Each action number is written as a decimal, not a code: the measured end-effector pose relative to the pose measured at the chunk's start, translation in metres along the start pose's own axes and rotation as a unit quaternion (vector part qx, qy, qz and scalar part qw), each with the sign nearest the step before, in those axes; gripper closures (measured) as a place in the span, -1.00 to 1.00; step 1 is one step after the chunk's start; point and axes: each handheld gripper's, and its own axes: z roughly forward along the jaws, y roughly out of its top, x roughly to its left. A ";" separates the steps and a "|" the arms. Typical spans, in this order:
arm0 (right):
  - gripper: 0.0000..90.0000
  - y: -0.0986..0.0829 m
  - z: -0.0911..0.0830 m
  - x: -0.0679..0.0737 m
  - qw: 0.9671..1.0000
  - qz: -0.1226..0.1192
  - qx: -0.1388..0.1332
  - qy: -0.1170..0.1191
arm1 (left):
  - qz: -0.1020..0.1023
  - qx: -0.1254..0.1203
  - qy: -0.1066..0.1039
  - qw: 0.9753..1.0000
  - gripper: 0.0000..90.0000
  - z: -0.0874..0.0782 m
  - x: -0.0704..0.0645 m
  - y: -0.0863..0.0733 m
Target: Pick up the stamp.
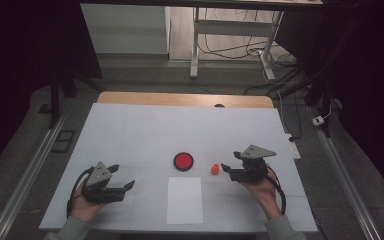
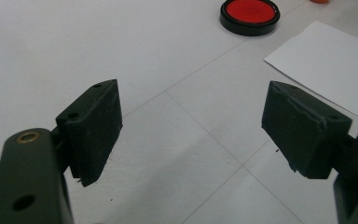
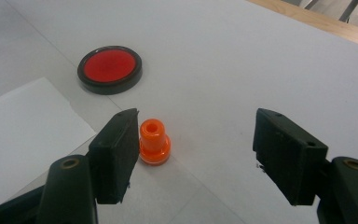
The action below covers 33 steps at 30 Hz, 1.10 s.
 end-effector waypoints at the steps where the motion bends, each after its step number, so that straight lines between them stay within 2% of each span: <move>1: -0.28 0.000 0.001 0.001 1.000 -0.004 -0.002 -0.002 | 0.000 0.000 0.000 1.000 -0.55 0.000 0.000 0.000; 4: -0.26 0.000 0.005 0.003 1.000 -0.001 -0.006 0.003 | 0.002 0.003 0.001 1.000 -0.55 0.001 0.000 0.000; 18: -0.16 -0.002 0.030 0.013 0.999 -0.009 0.025 0.020 | 0.004 0.005 -0.001 1.000 -0.55 0.002 0.000 -0.001; 33: 0.19 -0.006 0.041 0.019 0.999 -0.023 0.038 0.021 | 0.005 0.010 -0.002 1.000 -0.55 0.003 0.000 -0.002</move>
